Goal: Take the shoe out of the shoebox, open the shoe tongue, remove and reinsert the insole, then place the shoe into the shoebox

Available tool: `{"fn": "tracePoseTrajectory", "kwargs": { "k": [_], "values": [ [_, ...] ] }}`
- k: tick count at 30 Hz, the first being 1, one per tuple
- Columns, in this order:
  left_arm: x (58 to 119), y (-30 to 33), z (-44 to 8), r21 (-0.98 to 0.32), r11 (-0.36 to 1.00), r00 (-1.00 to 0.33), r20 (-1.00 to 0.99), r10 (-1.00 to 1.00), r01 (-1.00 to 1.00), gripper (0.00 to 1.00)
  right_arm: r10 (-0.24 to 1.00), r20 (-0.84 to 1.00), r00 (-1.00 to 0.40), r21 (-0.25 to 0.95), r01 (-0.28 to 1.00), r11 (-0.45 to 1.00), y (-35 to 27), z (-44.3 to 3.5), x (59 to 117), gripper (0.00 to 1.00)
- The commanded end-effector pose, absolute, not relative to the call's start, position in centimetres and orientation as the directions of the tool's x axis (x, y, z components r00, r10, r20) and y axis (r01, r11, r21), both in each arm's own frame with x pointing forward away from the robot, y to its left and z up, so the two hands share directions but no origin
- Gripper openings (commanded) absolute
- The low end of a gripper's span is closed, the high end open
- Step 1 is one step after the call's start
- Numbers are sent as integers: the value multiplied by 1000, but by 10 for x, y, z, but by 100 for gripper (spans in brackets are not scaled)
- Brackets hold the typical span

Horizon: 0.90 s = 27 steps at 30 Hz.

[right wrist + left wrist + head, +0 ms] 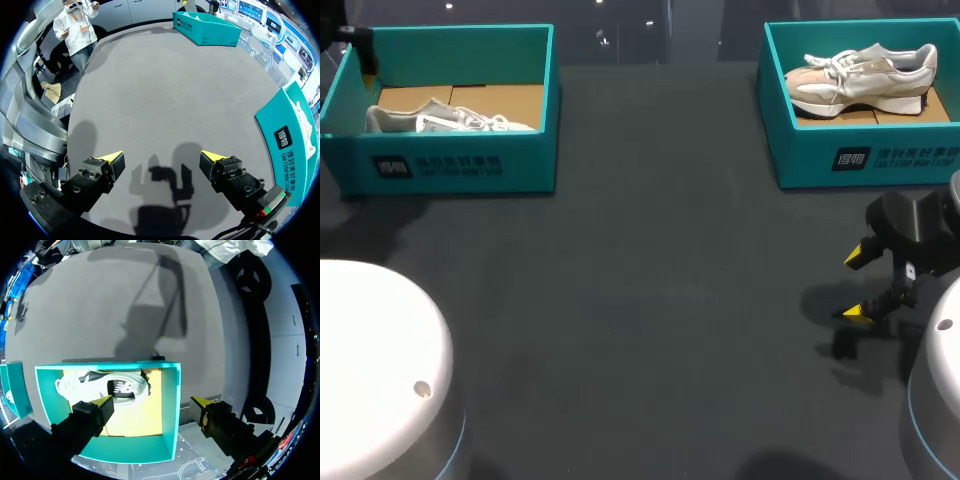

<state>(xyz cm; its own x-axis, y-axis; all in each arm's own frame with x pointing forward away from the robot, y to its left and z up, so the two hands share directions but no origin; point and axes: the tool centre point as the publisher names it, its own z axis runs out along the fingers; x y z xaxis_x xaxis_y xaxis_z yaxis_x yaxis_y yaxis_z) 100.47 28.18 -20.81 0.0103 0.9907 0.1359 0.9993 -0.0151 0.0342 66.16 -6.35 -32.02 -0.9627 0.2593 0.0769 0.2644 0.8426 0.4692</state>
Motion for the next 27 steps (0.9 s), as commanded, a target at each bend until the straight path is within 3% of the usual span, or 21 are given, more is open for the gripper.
{"fn": "tracePoseTrajectory", "kwargs": {
  "k": [1,17,23,27],
  "values": [
    [991,285,-181,38,-18,13,125,992,999,100,261,75,-963,468,265,843,-64,-319,660,100],
    [979,287,-167,11,-61,60,97,994,998,100,261,75,-963,468,265,843,-64,-319,660,100],
    [979,287,-167,11,-61,60,97,994,998,100,472,40,-880,400,447,800,-40,-268,707,100],
    [979,287,-167,11,-61,60,97,994,998,100,616,79,-784,261,612,746,-35,-248,741,100]
  ]
}}
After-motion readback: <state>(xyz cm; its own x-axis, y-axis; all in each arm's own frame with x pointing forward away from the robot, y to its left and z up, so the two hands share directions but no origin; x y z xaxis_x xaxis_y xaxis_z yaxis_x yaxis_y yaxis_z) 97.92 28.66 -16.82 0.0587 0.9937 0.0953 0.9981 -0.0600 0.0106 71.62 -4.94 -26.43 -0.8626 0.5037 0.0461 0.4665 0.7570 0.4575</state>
